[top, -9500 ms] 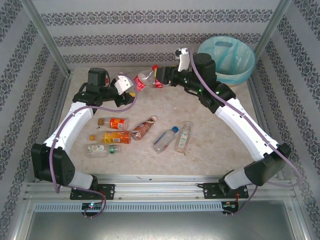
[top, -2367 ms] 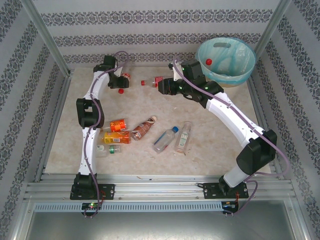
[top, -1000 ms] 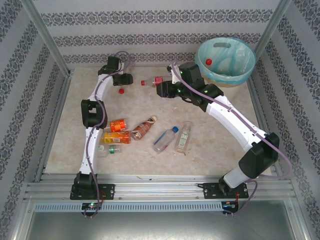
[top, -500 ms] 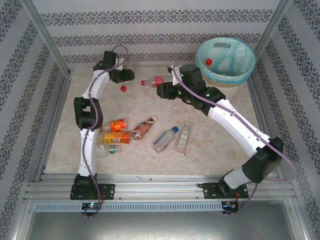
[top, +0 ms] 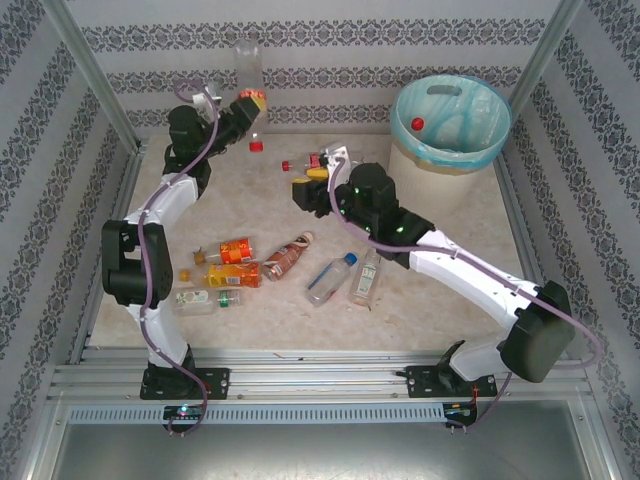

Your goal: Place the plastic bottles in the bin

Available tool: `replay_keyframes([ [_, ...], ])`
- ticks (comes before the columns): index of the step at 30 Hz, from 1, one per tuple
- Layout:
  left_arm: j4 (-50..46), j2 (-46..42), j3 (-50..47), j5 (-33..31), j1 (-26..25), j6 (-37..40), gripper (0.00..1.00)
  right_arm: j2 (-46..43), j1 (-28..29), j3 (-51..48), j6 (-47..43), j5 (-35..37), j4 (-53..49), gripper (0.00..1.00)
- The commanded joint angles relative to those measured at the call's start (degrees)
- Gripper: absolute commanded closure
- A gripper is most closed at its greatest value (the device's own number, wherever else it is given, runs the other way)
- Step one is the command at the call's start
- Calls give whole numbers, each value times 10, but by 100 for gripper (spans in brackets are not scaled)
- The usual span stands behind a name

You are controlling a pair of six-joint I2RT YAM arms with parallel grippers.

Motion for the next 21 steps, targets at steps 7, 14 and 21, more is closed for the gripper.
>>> replay_keyframes([
  [7,122,-170,-88,-199,-66,-112,45,35,58,-44,-115,138,392,48],
  [14,34,-267,-145,-314,-136,-109,46,126,71,-10,-196,154,593,47],
  [21,-2,-307,-163,-355,-164,-106,47,168,88,21,-221,146,645,46],
])
